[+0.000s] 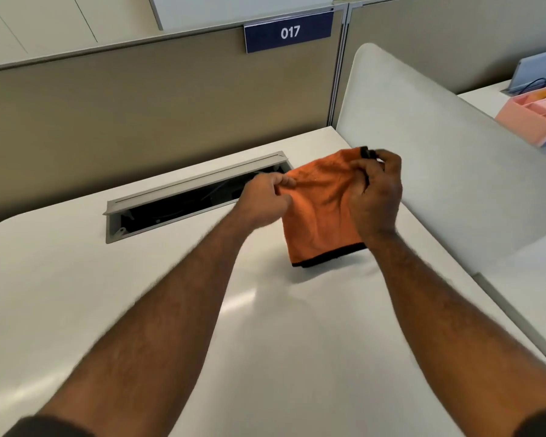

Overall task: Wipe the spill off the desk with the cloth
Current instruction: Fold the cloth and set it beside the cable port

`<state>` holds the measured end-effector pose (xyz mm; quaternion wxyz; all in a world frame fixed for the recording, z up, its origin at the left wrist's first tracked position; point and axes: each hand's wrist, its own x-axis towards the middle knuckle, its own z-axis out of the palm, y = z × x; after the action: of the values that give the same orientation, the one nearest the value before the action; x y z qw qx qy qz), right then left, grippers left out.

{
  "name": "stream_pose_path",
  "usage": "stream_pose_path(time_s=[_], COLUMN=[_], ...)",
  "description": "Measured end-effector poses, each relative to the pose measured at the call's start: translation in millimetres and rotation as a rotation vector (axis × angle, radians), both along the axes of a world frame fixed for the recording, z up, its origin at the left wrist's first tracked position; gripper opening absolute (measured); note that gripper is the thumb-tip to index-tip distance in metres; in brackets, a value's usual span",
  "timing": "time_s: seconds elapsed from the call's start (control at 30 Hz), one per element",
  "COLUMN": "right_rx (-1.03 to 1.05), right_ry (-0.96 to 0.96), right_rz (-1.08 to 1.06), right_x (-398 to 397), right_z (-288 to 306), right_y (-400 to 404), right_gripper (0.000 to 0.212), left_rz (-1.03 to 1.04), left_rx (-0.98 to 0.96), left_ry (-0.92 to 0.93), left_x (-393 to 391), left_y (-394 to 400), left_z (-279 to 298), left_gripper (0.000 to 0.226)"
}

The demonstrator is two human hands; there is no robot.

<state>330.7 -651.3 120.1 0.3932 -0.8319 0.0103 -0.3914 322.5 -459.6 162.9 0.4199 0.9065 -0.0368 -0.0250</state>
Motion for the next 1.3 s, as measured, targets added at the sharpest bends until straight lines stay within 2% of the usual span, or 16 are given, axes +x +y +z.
stream_pose_path(time_s=[0.17, 0.3, 0.37, 0.43, 0.53, 0.6, 0.7, 0.83, 1.0, 1.3], right_rx=[-0.109, -0.219, -0.289, -0.379, -0.460, -0.534, -0.676, -0.720, -0.667, -0.586], right_ry=[0.150, 0.312, 0.418, 0.538, 0.763, 0.863, 0.954, 1.016, 1.030, 0.933], right_rz=[0.145, 0.217, 0.257, 0.307, 0.322, 0.298, 0.299, 0.268, 0.288, 0.360], right_x=[52, 74, 85, 94, 99, 97, 85, 63, 55, 28], right_z=[3, -1, -11, -25, -45, -59, -79, -94, -84, -49], right_y=[-17, -27, -30, -33, -37, -37, -30, -19, -15, 39], right_gripper=[0.038, 0.046, 0.049, 0.062, 0.080, 0.080, 0.072, 0.064, 0.066, 0.065], left_rz=[0.003, 0.022, -0.018, -0.044, -0.137, -0.165, -0.256, -0.335, -0.325, -0.140], left_rx=[0.091, 0.098, 0.180, 0.329, 0.413, 0.399, 0.494, 0.643, 0.595, 0.513], left_ry=[0.006, 0.105, 0.150, 0.189, 0.245, 0.240, 0.192, 0.228, 0.208, 0.104], left_x=[48, 61, 79, 98, 66, 56, 54, 40, 37, 7], left_y=[-26, -33, -33, -33, -41, -42, -43, -48, -43, 12], left_z=[1, -22, -60, -99, -81, -81, -101, -118, -114, -79], left_gripper=[0.051, 0.058, 0.061, 0.072, 0.073, 0.067, 0.062, 0.064, 0.066, 0.064])
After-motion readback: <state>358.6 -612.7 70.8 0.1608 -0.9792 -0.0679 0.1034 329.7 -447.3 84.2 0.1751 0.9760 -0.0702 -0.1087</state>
